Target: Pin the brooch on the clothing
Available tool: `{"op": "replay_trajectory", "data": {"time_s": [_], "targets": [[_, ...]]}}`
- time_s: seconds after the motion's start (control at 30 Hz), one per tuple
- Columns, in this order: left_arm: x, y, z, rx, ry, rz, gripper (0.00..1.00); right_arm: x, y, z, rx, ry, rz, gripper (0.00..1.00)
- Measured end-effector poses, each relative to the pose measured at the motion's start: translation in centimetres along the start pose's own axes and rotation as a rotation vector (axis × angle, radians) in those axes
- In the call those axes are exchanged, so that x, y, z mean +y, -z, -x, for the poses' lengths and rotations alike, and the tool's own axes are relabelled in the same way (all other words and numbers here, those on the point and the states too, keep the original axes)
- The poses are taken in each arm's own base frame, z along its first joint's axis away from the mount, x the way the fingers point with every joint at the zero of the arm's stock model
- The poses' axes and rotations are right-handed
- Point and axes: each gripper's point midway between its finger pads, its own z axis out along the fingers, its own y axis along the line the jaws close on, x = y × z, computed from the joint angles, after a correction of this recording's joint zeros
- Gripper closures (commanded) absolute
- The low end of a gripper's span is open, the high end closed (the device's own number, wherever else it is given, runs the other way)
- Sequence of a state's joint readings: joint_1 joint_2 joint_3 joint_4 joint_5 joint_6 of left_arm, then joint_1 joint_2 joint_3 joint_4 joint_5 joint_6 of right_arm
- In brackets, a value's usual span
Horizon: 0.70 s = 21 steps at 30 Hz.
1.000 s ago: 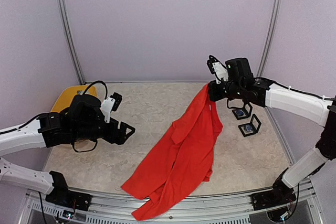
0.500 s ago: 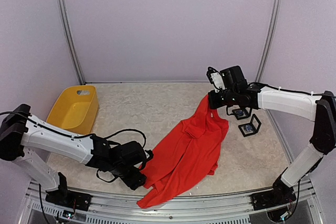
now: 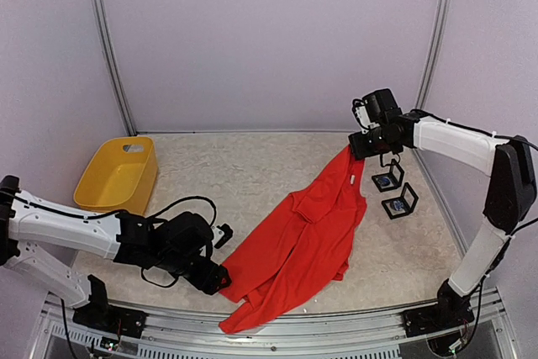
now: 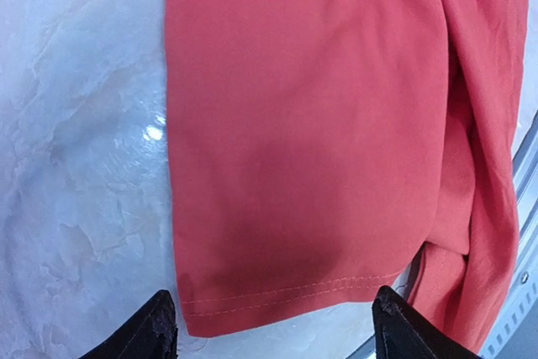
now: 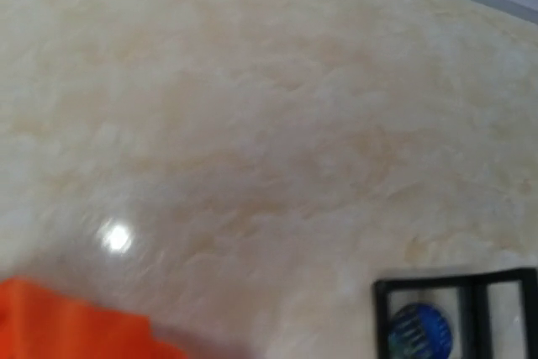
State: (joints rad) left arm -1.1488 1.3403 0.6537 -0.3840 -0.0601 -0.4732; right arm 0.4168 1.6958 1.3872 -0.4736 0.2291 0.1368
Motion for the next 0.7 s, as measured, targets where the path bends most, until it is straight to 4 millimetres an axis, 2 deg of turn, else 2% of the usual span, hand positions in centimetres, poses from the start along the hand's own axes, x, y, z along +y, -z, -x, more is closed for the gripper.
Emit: {"op": "replay_trajectory", "data": {"time_s": [0.1,0.17,0.23,0.3,0.33,0.5,0.63,0.7], "targets": [[0.8,0.2,0.4,-0.030,0.072,-0.013,0.33,2.1,0.7,-1.6,0.029,0.056,0.012,0.36],[1.5,-0.2,0.0,-0.021,0.116,-0.003,0.35,3.2,1.0,-3.5,0.070,0.086,0.027,0.36],[1.9,-0.8,-0.5,-0.002,0.134,0.006,0.37,3.7,1.0,-5.6,0.119,0.111,0.034,0.38],[1.9,-1.6,-1.0,0.025,0.143,0.008,0.43,4.0,0.9,-7.5,0.169,0.135,0.036,0.38],[1.9,-2.0,-1.2,0.034,0.145,0.009,0.49,4.0,0.9,-8.1,0.188,0.146,0.033,0.38],[1.2,-2.9,-0.3,0.024,0.140,-0.012,0.98,4.9,1.7,-10.0,0.246,0.217,-0.010,0.43],[1.1,-3.2,-0.3,0.029,0.130,-0.014,1.00,7.2,2.3,-10.7,0.245,0.293,0.071,0.44],[1.2,-3.2,-0.3,0.027,0.128,-0.009,1.00,9.9,3.0,-11.3,0.209,0.368,0.183,0.47]]}}
